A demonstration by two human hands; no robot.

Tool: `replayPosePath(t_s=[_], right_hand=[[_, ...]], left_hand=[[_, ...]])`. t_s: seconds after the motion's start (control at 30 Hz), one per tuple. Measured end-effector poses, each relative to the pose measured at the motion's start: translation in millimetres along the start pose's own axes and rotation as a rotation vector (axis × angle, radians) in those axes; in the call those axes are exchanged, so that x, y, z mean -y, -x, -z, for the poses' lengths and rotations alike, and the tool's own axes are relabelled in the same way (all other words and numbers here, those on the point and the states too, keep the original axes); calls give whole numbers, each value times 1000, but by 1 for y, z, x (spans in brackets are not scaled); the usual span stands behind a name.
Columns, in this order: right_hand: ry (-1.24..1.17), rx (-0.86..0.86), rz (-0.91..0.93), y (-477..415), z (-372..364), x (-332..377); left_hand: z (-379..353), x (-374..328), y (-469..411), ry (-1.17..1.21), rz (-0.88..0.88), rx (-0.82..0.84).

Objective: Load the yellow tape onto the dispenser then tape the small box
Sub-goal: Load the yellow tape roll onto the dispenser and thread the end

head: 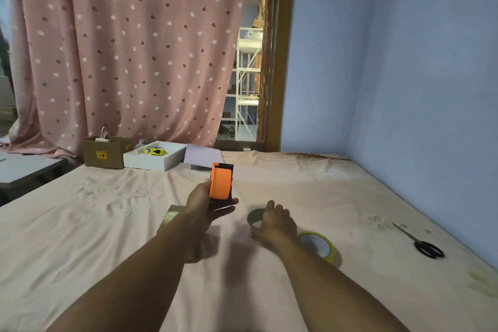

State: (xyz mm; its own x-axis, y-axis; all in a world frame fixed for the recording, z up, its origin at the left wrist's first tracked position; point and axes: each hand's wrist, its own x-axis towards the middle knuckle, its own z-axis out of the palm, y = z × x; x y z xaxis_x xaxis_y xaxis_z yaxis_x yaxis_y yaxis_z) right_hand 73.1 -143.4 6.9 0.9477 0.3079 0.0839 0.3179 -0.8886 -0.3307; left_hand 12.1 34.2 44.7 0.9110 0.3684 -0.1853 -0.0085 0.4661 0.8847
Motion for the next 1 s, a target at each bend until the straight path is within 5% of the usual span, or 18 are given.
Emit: replayPosePath(t_s=[0.37,0.57,0.8,1.0], right_hand=[[65,79,77,0,-10,-16],[-3,7,-73,4,37,-48],[190,311,-207,33,44,-68],[176,167,-224,55,29,-71]], left_hand=[[-9,3,-8,142,-8,-41],[-17,8,5,54,-37,-5],[-15,17,18,-16,-15,22],[-15,14,28,-28,-23,30]])
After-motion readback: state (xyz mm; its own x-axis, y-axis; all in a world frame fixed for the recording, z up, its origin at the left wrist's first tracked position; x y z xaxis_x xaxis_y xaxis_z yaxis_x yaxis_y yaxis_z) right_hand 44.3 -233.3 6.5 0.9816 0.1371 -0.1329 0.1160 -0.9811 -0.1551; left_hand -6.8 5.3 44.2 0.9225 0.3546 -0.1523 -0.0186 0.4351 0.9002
